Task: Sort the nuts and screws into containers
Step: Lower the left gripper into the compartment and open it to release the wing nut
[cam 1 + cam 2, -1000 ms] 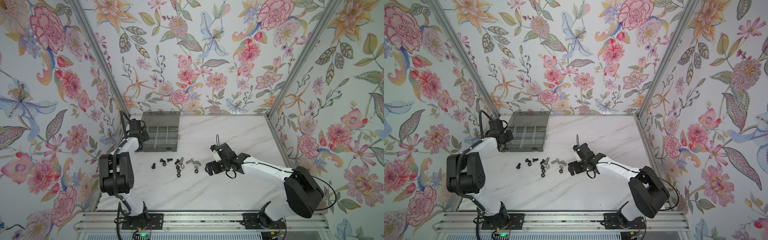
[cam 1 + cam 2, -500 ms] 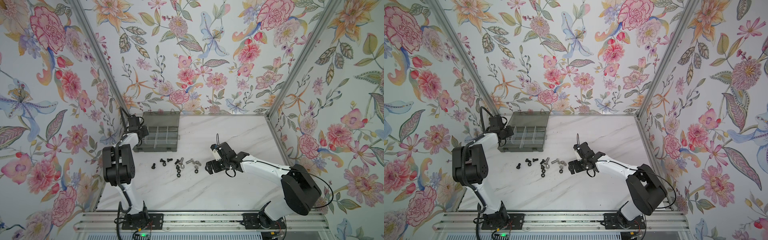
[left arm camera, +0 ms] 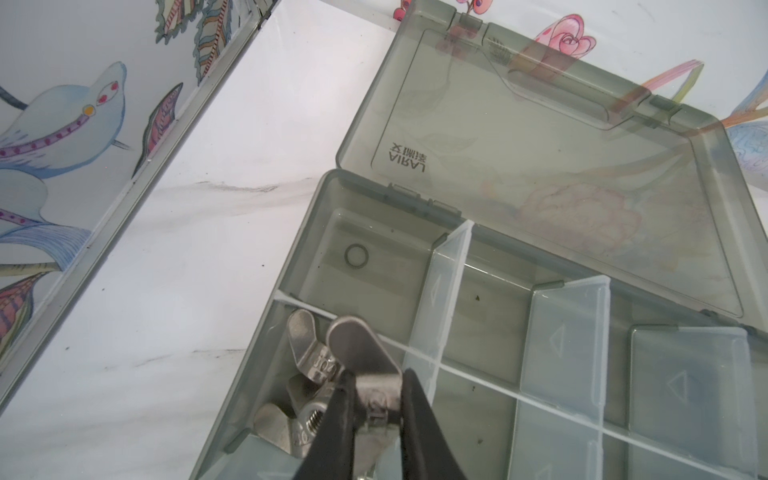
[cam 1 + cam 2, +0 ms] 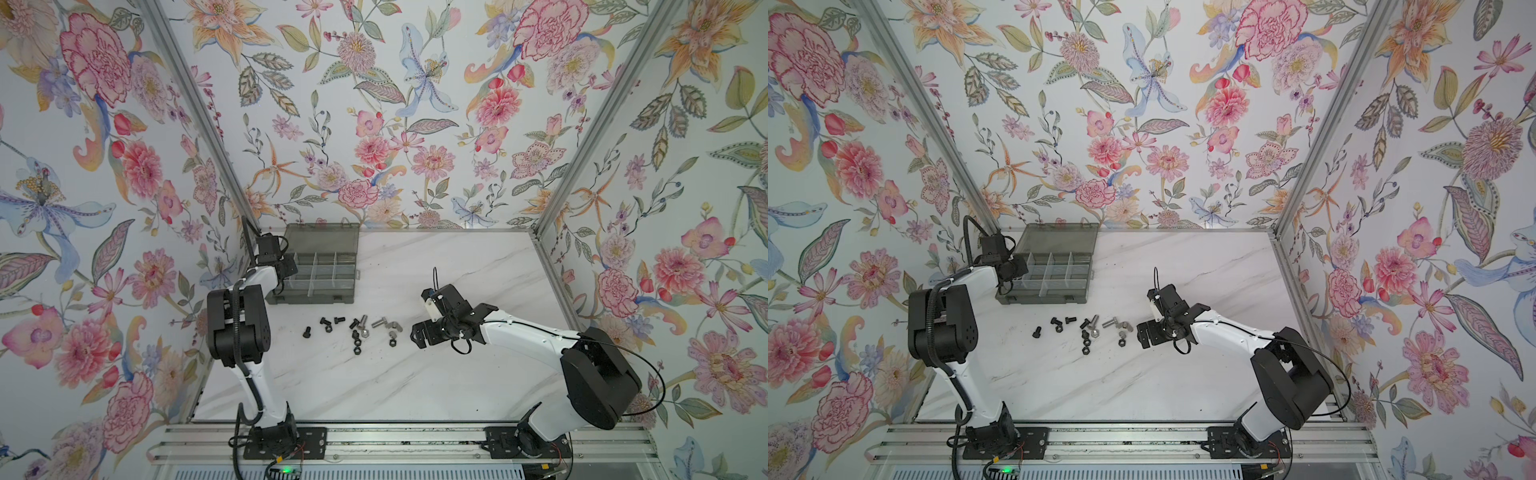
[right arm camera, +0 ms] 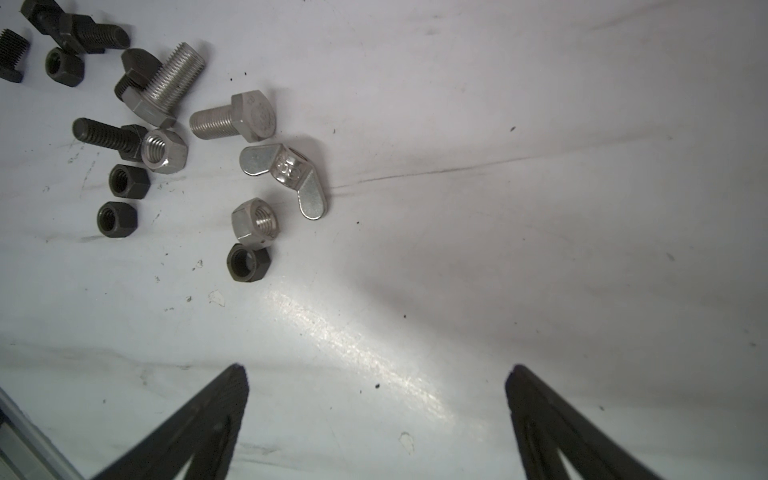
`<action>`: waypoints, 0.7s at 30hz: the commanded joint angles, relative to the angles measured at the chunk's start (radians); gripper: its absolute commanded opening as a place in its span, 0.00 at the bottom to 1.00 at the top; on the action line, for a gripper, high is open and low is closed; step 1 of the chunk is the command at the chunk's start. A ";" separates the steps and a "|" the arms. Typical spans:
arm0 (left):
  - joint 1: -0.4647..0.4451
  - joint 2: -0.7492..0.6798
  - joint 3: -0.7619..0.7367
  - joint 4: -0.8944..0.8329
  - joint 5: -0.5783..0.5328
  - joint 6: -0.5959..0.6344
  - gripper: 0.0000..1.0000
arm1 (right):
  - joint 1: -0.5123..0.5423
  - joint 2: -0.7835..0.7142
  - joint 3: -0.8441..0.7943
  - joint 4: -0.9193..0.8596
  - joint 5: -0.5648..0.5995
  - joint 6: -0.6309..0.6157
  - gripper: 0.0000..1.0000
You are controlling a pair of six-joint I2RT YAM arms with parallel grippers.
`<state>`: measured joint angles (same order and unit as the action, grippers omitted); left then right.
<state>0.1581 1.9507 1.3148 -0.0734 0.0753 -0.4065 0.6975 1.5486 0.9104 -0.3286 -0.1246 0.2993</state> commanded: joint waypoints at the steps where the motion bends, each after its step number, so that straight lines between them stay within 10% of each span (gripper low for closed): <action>1: 0.009 -0.001 -0.002 -0.001 0.003 0.009 0.28 | -0.007 0.001 0.017 -0.015 -0.012 -0.010 0.99; 13: -0.001 -0.085 -0.053 -0.013 0.037 -0.009 0.38 | -0.006 -0.032 0.003 -0.019 -0.006 -0.008 0.99; 21: -0.192 -0.291 -0.197 -0.048 -0.035 -0.028 0.48 | -0.021 -0.069 -0.014 -0.026 0.010 -0.014 0.99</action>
<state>0.0505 1.7287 1.1606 -0.0883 0.0708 -0.4225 0.6861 1.5127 0.9085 -0.3294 -0.1230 0.2989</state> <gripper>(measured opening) 0.466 0.992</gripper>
